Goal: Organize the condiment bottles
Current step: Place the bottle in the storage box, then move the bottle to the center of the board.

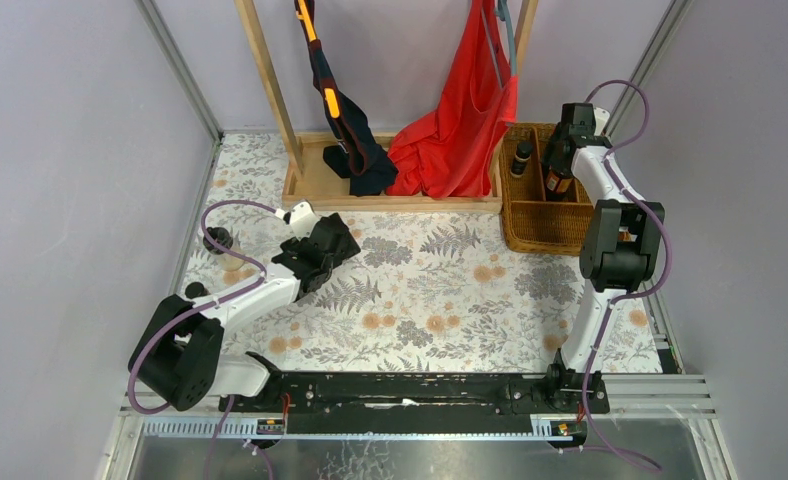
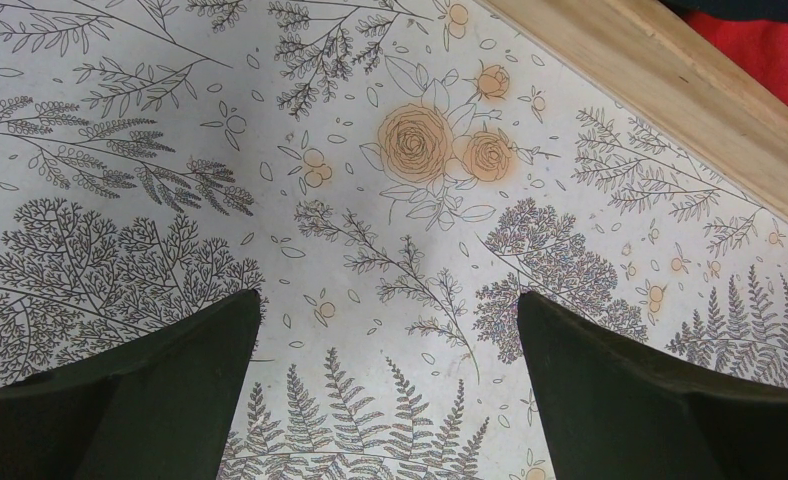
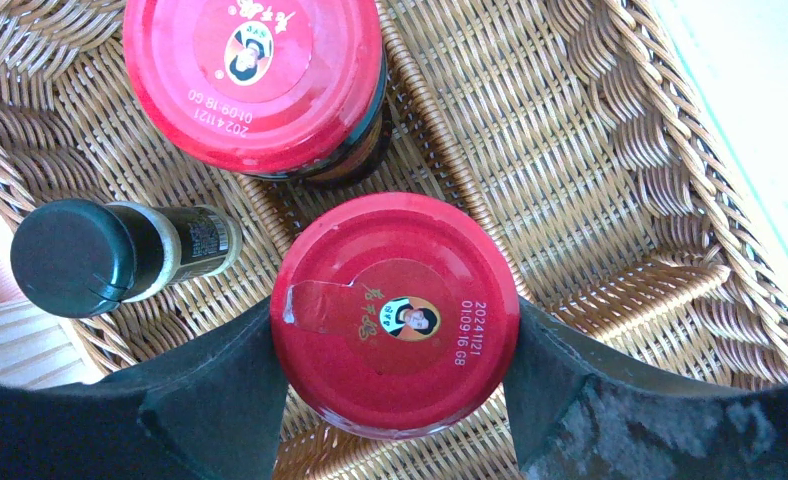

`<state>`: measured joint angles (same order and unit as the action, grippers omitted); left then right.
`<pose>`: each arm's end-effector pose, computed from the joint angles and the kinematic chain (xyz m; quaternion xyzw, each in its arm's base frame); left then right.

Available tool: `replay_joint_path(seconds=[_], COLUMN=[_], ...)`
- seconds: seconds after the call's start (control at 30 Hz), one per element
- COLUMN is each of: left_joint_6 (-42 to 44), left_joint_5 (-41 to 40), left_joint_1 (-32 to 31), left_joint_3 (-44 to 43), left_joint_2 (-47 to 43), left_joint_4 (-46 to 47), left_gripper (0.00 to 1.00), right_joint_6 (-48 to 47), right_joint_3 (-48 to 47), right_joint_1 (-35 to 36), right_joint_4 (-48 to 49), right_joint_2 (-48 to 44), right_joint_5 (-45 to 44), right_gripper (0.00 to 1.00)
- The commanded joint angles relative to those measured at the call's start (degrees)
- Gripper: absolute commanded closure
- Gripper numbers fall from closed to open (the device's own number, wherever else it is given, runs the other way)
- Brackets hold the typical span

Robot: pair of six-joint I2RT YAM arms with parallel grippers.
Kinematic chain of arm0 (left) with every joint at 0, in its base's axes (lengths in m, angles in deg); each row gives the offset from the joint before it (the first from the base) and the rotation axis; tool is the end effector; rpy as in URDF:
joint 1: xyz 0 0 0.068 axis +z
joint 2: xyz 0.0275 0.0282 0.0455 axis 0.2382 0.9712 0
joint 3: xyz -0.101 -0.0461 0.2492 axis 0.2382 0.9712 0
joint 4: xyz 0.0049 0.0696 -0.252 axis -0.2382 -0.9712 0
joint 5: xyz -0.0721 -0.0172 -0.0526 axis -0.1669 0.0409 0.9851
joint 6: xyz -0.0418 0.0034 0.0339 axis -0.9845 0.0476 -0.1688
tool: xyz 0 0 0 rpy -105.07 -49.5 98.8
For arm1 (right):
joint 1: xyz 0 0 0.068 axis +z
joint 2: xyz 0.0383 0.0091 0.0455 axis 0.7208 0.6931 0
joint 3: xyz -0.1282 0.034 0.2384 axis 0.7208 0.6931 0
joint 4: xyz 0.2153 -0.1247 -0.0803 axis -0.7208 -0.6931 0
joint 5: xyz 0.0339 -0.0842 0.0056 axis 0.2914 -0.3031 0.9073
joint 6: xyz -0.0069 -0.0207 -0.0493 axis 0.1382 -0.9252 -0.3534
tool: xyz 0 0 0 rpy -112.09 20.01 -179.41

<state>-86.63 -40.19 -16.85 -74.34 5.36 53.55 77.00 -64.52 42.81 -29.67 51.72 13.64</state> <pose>0.2312 -0.1166 0.1908 -0.2344 0.8757 -0.0428 0.4200 0.4668 -0.0388 0.2532 0.2677 0.8618 -0.0824 0.4229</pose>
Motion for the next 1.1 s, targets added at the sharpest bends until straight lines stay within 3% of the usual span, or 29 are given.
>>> replay_joint_path(seconds=[0.0, 0.13, 0.5, 0.73, 0.87, 1.07], left_joint_6=[1.00, 1.00, 1.00, 1.08, 1.44, 2.10], left_joint_5=[-0.63, -0.58, -0.59, -0.74, -1.02, -2.35], left_joint_1=[0.31, 0.30, 0.31, 0.40, 0.45, 0.40], left_joint_3=[-0.65, -0.65, -0.83, -1.03, -1.39, -1.05], left_joint_2=[0.26, 0.34, 0.70, 0.94, 0.98, -1.19], left_joint_4=[2.01, 2.02, 1.95, 2.00, 1.72, 1.85], left_gripper=[0.00, 0.00, 0.00, 0.00, 0.00, 0.00], right_joint_6=[0.85, 0.73, 0.64, 1.89, 3.34, 7.74], right_joint_3=[-0.25, -0.27, -0.04, 2.08, 8.51, 23.15], right_joint_1=[0.43, 0.54, 0.67, 1.73, 4.03, 5.68], right_joint_4=[1.88, 1.93, 1.38, 1.09, 3.87, 12.78], right_joint_2=[-3.48, -4.30, -6.06, -12.10, -19.45, -30.75], right_joint_5=[0.17, 0.44, 0.04, 0.72, 1.81, 7.70], right_gripper=[0.31, 0.19, 0.12, 0.06, 0.00, 0.01])
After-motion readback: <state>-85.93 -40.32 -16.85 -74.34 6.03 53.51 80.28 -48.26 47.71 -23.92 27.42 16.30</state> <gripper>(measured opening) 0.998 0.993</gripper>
